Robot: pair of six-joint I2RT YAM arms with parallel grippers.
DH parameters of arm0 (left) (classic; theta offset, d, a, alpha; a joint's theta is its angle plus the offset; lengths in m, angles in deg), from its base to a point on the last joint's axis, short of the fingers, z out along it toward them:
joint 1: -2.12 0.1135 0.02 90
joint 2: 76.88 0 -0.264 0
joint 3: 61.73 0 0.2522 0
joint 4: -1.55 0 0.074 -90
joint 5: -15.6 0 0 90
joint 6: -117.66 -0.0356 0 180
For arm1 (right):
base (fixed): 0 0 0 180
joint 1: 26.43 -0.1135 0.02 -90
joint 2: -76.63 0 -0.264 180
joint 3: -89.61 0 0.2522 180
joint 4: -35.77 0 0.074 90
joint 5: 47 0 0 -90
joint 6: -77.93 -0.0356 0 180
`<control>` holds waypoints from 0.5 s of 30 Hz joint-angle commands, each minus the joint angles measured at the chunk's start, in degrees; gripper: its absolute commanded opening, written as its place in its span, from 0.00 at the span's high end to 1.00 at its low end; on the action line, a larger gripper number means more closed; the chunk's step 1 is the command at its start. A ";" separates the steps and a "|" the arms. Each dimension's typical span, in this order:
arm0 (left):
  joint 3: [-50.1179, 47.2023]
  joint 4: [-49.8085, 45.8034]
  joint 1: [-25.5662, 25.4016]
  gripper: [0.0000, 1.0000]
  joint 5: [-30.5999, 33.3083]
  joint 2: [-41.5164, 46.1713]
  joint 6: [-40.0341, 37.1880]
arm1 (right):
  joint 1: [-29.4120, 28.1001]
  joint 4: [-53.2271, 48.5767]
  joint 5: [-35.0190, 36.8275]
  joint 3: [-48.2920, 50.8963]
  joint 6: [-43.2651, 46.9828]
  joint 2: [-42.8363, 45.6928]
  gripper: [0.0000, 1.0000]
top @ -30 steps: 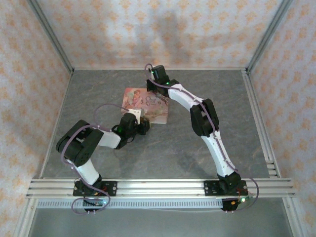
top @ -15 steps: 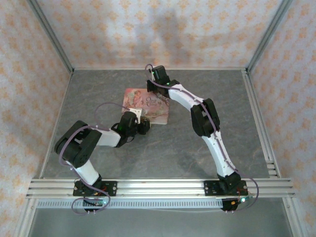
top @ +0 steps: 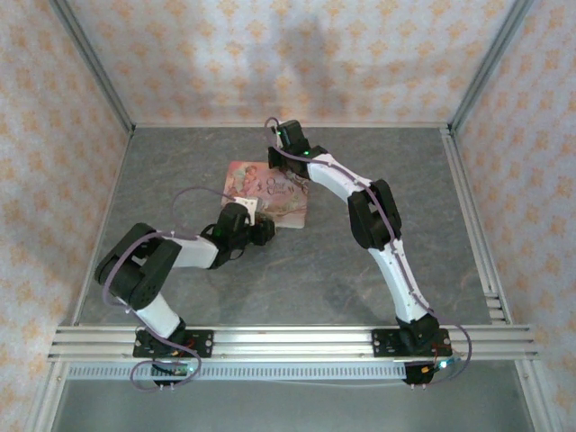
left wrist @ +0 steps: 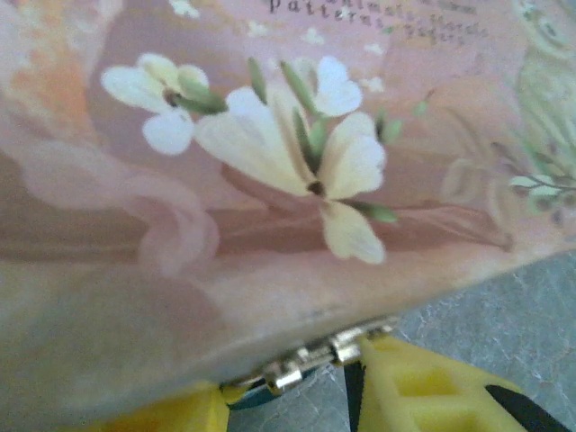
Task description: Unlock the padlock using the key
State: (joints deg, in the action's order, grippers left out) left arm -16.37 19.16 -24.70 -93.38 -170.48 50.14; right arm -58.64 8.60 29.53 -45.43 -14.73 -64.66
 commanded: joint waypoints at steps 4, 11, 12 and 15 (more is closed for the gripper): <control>-2.02 1.68 0.64 0.61 0.11 3.72 -1.10 | -1.19 -6.10 -0.53 1.96 -0.05 -0.56 1.00; -0.21 3.20 1.16 0.75 -3.12 1.15 -1.09 | -1.15 -6.12 -0.34 2.01 -0.30 -0.48 1.00; 0.08 3.33 1.17 0.76 -3.41 0.61 -0.89 | -1.11 -6.19 -0.33 2.01 -0.30 -0.47 1.00; 0.48 4.20 1.17 0.78 -3.34 -1.02 -0.64 | -1.16 -6.27 -0.23 1.92 -0.21 -0.47 1.00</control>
State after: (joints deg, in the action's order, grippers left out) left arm -17.55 20.34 -23.63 -95.20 -169.80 49.86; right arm -58.64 8.56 29.53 -45.43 -14.73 -64.64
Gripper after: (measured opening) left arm 0.225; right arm 0.041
